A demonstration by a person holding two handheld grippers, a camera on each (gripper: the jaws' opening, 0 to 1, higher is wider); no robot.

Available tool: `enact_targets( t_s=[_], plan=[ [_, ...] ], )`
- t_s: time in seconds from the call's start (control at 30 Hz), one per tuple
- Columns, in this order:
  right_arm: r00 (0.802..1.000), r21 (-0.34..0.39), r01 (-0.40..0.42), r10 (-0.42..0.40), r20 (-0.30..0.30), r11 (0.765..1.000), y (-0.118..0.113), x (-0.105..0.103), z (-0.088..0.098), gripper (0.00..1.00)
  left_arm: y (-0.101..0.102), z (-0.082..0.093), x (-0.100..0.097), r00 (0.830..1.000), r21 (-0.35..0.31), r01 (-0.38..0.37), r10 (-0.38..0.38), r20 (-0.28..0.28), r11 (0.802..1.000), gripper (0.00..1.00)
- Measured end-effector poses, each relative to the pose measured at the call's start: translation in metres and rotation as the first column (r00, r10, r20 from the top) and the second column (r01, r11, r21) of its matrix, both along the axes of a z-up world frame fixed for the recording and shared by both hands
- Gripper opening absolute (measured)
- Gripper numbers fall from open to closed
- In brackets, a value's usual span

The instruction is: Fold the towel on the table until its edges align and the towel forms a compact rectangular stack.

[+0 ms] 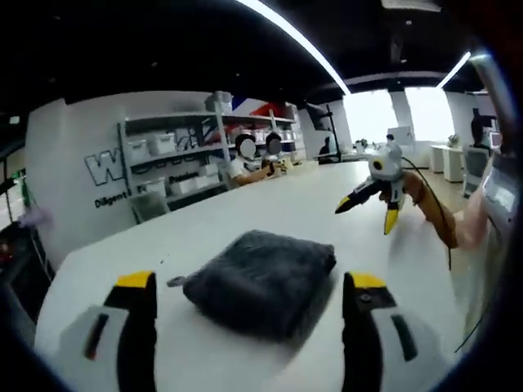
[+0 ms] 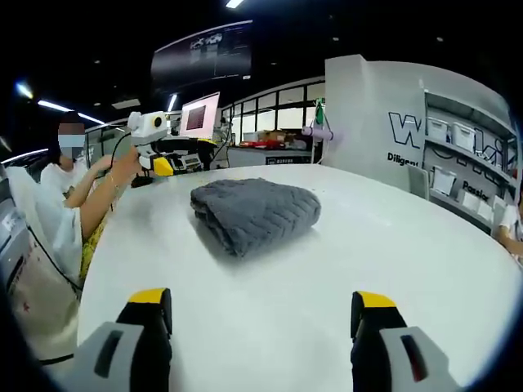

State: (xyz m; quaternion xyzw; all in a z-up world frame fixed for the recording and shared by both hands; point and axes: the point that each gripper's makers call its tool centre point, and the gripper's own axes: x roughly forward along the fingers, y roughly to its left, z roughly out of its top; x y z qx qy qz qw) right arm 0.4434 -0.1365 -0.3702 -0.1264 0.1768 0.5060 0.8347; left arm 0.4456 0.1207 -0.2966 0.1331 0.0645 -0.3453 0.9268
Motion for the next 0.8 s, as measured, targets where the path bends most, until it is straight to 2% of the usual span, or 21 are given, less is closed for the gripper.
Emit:
enact_targets(
  t_s=[0.27, 0.63, 0.8],
  plan=[
    [1.0, -0.002, -0.001, 0.001, -0.004, 1.0, 0.001, -0.001, -0.001, 0.95, 0.01, -0.014, -0.024, 0.999, 0.051, -0.041, 0.043, -0.028, 0.998, 0.99],
    [1.0, -0.011, -0.003, 0.003, -0.008, 1.0, 0.002, -0.001, -0.004, 0.95, 0.029, -0.039, -0.037, 0.99, -0.003, -0.092, 0.091, -0.103, 0.996, 0.99],
    [1.0, -0.019, -0.008, 0.008, -0.008, 1.0, 0.002, -0.002, -0.005, 0.95, 0.034, -0.046, -0.041, 0.987, 0.008, -0.103, 0.103, -0.122, 0.995, 0.99]
  ],
)
